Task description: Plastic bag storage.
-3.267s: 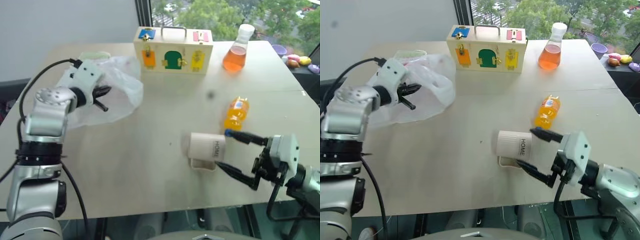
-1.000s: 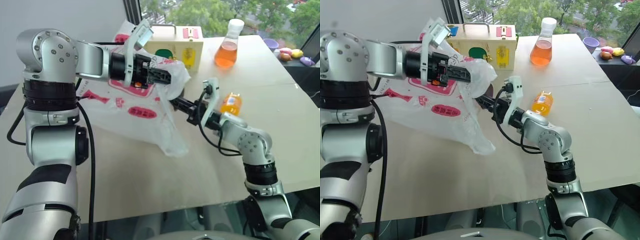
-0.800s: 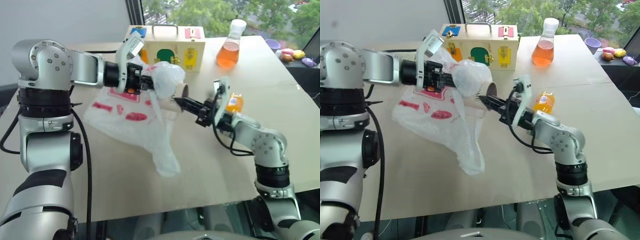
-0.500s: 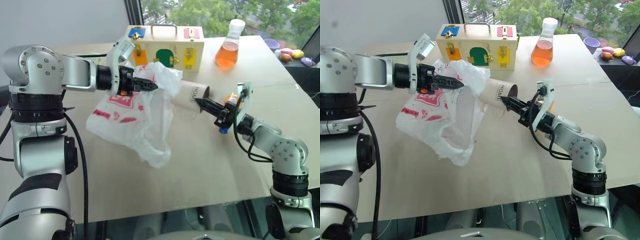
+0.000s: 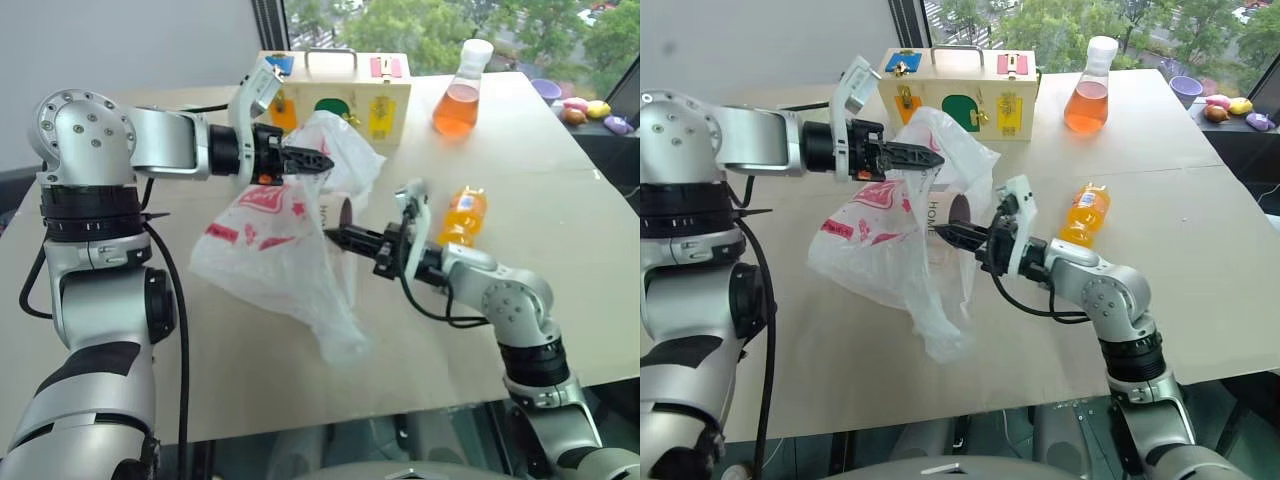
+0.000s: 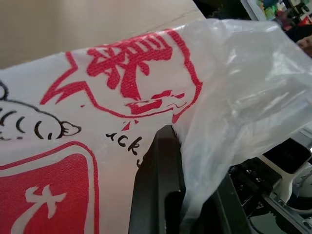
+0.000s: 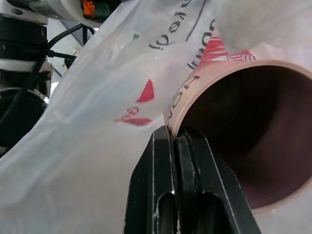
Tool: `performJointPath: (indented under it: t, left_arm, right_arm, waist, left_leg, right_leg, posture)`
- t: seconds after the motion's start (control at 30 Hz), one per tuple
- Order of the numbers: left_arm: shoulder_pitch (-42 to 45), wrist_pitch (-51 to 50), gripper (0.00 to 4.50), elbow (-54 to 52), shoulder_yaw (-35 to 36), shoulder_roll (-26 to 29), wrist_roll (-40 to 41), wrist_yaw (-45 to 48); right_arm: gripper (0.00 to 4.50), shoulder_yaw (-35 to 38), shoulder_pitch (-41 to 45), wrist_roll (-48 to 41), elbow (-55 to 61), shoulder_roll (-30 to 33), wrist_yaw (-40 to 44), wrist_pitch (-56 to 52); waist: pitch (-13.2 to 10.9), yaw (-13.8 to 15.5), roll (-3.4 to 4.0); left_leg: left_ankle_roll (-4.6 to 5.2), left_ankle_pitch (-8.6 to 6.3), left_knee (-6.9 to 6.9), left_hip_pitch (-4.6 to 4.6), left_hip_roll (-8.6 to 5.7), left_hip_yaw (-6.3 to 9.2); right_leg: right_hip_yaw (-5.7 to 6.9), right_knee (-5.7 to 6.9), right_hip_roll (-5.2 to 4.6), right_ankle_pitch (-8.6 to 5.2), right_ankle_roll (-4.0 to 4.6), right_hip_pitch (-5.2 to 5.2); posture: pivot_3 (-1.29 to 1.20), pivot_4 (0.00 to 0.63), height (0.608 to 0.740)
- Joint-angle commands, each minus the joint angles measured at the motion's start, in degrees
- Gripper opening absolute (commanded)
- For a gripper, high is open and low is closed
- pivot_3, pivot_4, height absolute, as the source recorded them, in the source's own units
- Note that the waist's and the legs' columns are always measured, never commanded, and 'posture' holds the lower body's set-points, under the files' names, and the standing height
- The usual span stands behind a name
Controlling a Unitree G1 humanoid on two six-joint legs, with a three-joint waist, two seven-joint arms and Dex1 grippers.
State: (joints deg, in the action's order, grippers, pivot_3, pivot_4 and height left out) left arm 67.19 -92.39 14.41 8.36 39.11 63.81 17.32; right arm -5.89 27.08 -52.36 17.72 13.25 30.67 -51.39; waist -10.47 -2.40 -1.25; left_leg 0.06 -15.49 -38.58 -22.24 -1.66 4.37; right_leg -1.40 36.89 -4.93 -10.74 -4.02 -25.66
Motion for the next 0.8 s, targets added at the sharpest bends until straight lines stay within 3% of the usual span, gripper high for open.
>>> performJointPath:
  t: [0.03, 0.13, 0.43, 0.6, 0.7, 0.8]
  left_arm:
    - [0.00, -0.11, 0.00, -1.28, 1.47, 0.14, 2.92, -1.43]
    - [-0.63, -0.11, 0.00, -2.01, 0.58, 0.53, 6.73, -2.09]
    - [-1.58, -0.11, 0.00, -2.94, 1.73, 0.49, 14.67, -6.77]
    - [-3.65, -0.05, 0.00, -4.53, 5.97, -1.84, 14.24, -11.78]
    - [-6.18, 2.52, 0.00, -7.35, 8.33, -4.39, 12.17, -15.33]
    - [-8.41, 5.95, 0.00, -9.94, 8.70, -6.63, 8.40, -17.66]
  right_arm:
    - [0.04, -0.67, 1.05, -1.97, 2.93, -0.25, 3.46, 0.08]
    - [0.04, -2.66, 3.99, 0.93, -1.15, -2.71, 4.04, 1.67]
    - [0.04, -11.60, 16.41, 19.65, -28.58, -13.49, 9.18, 16.51]
    - [1.67, -12.15, 13.66, 21.88, -24.60, -10.57, 13.18, 16.87]
    - [3.26, -9.65, 8.84, 23.55, -14.56, -6.04, 11.63, 18.96]
    - [4.48, -6.27, 4.06, 24.00, -3.01, -0.74, 8.45, 17.79]
  waist:
    - [0.00, -0.17, 0.00]
    - [0.00, -0.48, 0.00]
    - [0.01, -1.02, -0.02]
    - [0.01, -0.91, -0.02]
    - [0.01, -0.68, -0.02]
    - [0.01, -0.01, -0.02]
  left_leg:
    - [0.00, 0.00, 0.00, 0.00, 0.00, -0.01]
    - [0.03, -0.02, 0.05, 0.13, 0.04, 0.00]
    - [-0.10, 0.06, 0.07, 0.23, 0.03, 0.07]
    - [-0.11, 0.06, 0.08, 0.12, -0.07, 0.18]
    - [-0.12, 0.05, 0.12, 0.06, -0.07, 0.30]
    - [-0.13, 0.05, 0.16, 0.06, -0.07, 0.30]
  right_leg:
    - [0.00, 0.00, 0.00, 0.00, 0.00, 0.00]
    - [-0.07, 0.08, 0.03, 0.00, 0.00, 0.00]
    - [-0.14, 0.18, 0.04, 0.01, 0.01, 0.04]
    - [-0.13, 0.00, -0.08, 0.02, 0.00, 0.02]
    - [-0.04, -0.06, -0.09, 0.01, 0.01, 0.00]
    - [-0.04, -0.08, -0.10, 0.01, 0.01, -0.01]
  posture:
    - [0.00, 0.150, 0.740]
    - [0.00, 0.150, 0.740]
    - [0.00, 0.150, 0.740]
    - [0.00, 0.150, 0.740]
    - [0.00, 0.150, 0.740]
    - [0.00, 0.150, 0.740]
